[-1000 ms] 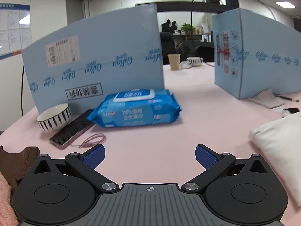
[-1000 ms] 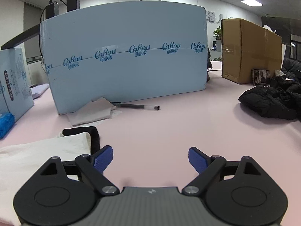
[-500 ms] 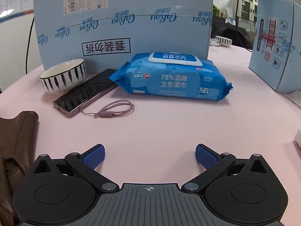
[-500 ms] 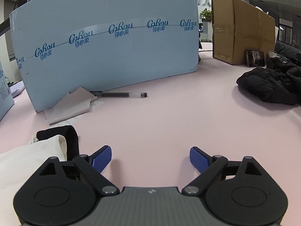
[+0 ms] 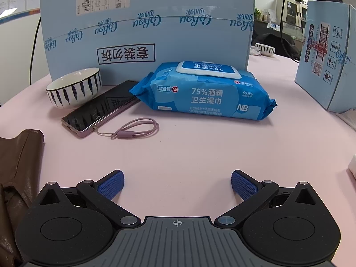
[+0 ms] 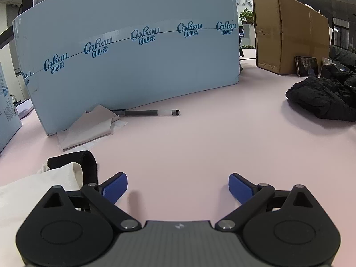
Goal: Fold clothes
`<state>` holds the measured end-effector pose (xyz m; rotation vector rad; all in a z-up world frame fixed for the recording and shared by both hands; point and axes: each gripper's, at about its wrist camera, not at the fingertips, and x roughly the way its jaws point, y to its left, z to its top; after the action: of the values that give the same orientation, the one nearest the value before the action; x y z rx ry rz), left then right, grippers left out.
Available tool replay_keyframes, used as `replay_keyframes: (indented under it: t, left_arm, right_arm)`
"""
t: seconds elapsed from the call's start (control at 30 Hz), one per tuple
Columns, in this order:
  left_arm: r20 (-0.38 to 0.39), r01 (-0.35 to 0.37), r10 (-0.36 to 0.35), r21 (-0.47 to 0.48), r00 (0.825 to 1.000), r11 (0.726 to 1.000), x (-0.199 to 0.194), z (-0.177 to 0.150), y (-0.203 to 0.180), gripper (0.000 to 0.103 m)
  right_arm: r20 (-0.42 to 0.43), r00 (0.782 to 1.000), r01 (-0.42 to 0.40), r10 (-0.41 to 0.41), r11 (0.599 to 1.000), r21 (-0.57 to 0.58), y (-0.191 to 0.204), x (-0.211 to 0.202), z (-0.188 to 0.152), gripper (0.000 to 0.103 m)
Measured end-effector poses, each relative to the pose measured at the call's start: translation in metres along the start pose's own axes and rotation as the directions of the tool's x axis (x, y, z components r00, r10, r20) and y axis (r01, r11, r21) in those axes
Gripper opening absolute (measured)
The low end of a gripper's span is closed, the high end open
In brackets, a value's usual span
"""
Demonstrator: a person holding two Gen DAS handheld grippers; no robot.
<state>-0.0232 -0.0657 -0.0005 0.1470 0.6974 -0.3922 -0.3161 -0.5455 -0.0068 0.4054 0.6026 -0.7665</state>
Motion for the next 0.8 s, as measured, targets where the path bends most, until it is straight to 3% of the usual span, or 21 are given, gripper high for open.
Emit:
replay_keyframes:
  t: [0.8]
  left_arm:
    - [0.005, -0.026, 0.026, -0.031, 1.000, 0.999, 0.0008, 0.0008, -0.0018, 0.103]
  right_arm:
    - [0.003, 0.999, -0.032, 0.032, 0.999, 0.022, -0.0046, 0.0001, 0.0007, 0.103]
